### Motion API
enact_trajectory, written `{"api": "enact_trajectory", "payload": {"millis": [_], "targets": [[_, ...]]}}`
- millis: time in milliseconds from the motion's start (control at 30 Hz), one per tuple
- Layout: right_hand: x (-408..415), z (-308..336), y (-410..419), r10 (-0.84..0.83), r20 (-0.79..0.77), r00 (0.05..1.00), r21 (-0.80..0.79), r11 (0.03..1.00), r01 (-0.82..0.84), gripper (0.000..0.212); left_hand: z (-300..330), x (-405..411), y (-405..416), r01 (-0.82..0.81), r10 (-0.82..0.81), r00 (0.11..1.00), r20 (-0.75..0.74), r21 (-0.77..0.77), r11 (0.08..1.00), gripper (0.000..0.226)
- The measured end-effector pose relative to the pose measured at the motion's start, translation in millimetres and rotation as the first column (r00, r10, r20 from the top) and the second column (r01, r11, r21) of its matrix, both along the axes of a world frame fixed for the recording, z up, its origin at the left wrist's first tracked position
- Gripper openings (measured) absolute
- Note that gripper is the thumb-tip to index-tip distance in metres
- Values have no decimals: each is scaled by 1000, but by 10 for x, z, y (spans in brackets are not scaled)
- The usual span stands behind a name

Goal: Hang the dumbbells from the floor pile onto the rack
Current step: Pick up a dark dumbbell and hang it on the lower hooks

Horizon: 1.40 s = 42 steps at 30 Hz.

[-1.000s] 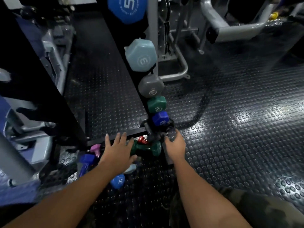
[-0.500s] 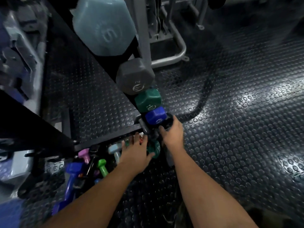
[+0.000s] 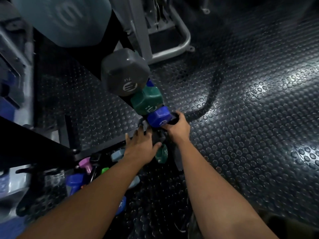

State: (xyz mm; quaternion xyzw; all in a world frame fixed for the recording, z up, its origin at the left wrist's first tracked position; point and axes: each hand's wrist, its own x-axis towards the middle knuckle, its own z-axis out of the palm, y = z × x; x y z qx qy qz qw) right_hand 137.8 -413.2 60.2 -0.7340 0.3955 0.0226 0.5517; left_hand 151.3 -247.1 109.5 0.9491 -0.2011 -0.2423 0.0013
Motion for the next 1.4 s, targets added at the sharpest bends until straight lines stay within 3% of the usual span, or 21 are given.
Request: {"api": "enact_trajectory", "payload": {"millis": [233,367,533,667,767,933,1100,1300,1400], "targets": [[-129,-34,97,-47,25,999,87,995,45,96,27,120,8,-48,48,999,-1,0,999,88],[-221,-36,305,-21,3,1000,122,992,20,86,38,124,-38,4,-3,999,-36,14,1000,89],[-45,-524,227,43,-72,996,92,995,-36,113,99,84,-17,61,-55,995,-85,62,996,97],[-136,42,243,14,-105,994,220,975,9,136,147,-45,178,57,-48,993,-108,83,995,97],[-231,54,340,-39,-95,995,235,970,60,142,217,-174,396,64,-58,996,-71,80,995,97],[-568,-106,554,-64,-31,997,161,985,68,106,346,-361,639,49,-46,998,-40,67,997,96],[-854,-165,702,32,-31,999,45,999,-30,121,547,-558,899,-18,20,999,-34,53,998,94],[-1127,830,984,305,-71,950,-65,949,-309,74,974,-878,1327,-16,17,1000,13,-23,1000,88],[-1314,1162,1189,431,-115,895,-159,881,-445,76,1156,-1087,1608,-17,19,999,39,-46,999,84]]}}
